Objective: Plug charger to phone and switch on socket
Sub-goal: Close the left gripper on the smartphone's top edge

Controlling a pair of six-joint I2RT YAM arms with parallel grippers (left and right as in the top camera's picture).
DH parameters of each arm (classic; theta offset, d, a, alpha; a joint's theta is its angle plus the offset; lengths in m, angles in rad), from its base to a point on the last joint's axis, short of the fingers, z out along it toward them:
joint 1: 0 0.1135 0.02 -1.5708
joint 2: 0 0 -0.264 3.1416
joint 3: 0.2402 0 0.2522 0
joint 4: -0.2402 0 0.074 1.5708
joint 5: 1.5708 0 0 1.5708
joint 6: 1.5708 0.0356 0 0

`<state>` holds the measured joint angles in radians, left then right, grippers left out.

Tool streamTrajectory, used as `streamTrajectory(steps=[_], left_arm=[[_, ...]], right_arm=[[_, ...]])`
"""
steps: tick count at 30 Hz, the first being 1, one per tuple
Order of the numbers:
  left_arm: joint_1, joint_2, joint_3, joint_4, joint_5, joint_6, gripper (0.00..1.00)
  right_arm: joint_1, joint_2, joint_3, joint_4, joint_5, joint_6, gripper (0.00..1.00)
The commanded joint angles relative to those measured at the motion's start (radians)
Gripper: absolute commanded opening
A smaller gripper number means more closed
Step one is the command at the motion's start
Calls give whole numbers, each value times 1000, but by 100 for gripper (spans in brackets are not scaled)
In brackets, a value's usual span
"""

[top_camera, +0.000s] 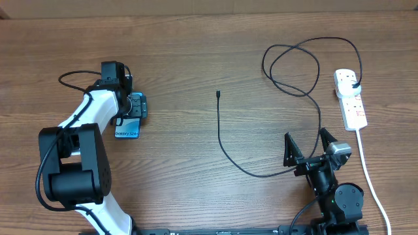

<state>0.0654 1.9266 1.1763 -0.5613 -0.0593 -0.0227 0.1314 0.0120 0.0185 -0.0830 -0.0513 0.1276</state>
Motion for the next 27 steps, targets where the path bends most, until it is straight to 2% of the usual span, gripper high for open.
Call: streamTrajectory(steps=[1, 5, 7, 10, 11, 13, 15, 20, 27], left_arm=[[-7, 65, -35, -45, 9, -38, 82], [-8, 65, -35, -73, 10, -135, 77], [-9, 65, -35, -99, 9, -233, 76], [-9, 65, -35, -120, 9, -324, 79], [-9, 65, -35, -121, 9, -335, 81], [-9, 65, -35, -118, 9, -341, 93], [-9, 65, -35, -116, 9, -341, 100], [-9, 65, -35, -116, 9, -341, 100], [-9, 65, -36, -165, 135, -337, 100]], right_arm=[[3, -9, -11, 2, 6, 3, 100], [3, -9, -11, 2, 6, 3, 100], [3, -9, -11, 2, 6, 3, 100], [3, -9, -11, 2, 6, 3, 100], [3, -9, -11, 2, 6, 3, 100], [3, -9, -11, 2, 6, 3, 100], [3, -9, -11, 2, 6, 3, 100], [3, -9, -11, 2, 6, 3, 100], [3, -9, -11, 2, 6, 3, 100]])
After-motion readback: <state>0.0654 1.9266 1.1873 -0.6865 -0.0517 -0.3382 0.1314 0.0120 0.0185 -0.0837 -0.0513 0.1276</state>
